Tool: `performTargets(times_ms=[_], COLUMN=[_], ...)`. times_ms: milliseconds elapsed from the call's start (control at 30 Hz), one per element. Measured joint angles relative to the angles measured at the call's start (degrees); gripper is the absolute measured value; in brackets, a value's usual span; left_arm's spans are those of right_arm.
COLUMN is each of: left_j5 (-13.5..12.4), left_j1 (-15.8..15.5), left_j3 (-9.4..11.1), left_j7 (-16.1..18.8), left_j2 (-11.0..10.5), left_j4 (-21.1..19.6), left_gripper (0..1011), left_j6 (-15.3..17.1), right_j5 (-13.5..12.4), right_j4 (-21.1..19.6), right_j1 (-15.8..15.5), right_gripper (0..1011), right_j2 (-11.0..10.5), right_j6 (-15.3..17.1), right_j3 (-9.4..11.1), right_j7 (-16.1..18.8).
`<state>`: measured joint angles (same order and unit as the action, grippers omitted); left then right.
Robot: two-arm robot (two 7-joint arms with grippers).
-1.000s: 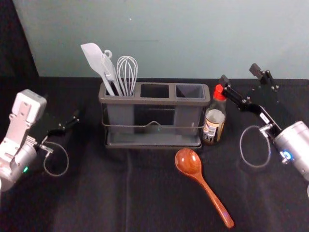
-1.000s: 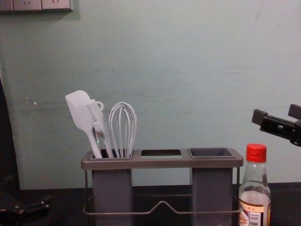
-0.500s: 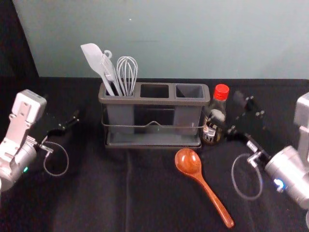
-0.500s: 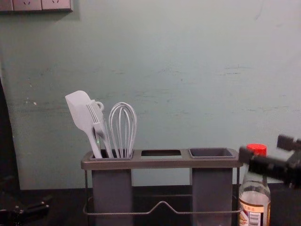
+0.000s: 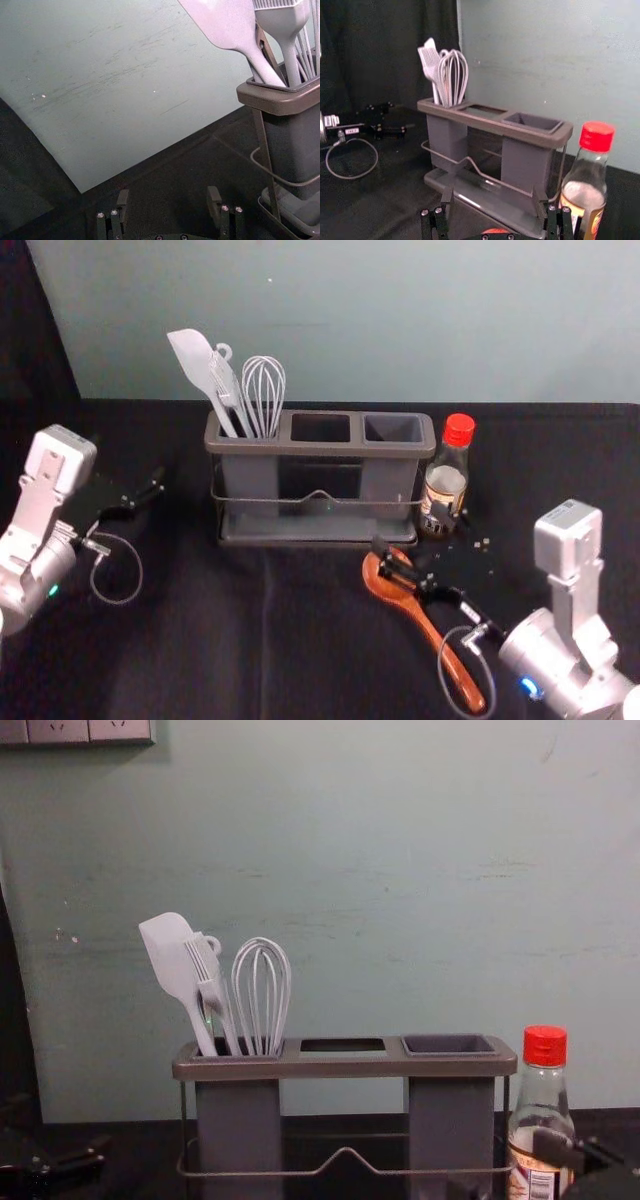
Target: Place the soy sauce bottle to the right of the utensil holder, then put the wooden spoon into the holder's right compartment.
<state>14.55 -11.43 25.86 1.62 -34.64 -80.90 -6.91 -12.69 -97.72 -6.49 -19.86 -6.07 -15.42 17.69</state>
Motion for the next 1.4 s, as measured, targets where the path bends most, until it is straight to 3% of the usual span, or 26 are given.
performTargets(times_ms=[200, 933, 1100, 1233, 1333, 1400], left_j5=[0.0, 0.0, 0.0, 0.0, 0.0, 0.0], left_j1=[0.0, 0.0, 0.0, 0.0, 0.0, 0.0], left_j3=[0.0, 0.0, 0.0, 0.0, 0.0, 0.0], left_j7=[0.0, 0.0, 0.0, 0.0, 0.0, 0.0], left_j2=[0.0, 0.0, 0.0, 0.0, 0.0, 0.0], left_j4=[0.0, 0.0, 0.0, 0.0, 0.0, 0.0], left_gripper=[1000, 1000, 1000, 1000, 1000, 1000], left_j6=[0.0, 0.0, 0.0, 0.0, 0.0, 0.0], right_j5=[0.3, 0.2, 1.5, 2.4, 3.2, 3.4], right_j4=[2.5, 2.0, 1.8, 0.0, -3.3, -4.7], right_j1=[0.3, 0.3, 0.0, -0.9, -1.4, -1.4], right_gripper=[1000, 1002, 1002, 1002, 1002, 1002], right_j2=[1.2, 1.0, 1.3, 1.5, 0.8, 0.4], right_j6=[-2.0, -1.4, -0.8, 2.8, 11.3, 14.9], right_j3=[-0.3, -0.2, -0.2, -0.1, -0.2, -0.4], right_j7=[0.1, 0.3, -0.6, -2.0, -2.8, -2.8])
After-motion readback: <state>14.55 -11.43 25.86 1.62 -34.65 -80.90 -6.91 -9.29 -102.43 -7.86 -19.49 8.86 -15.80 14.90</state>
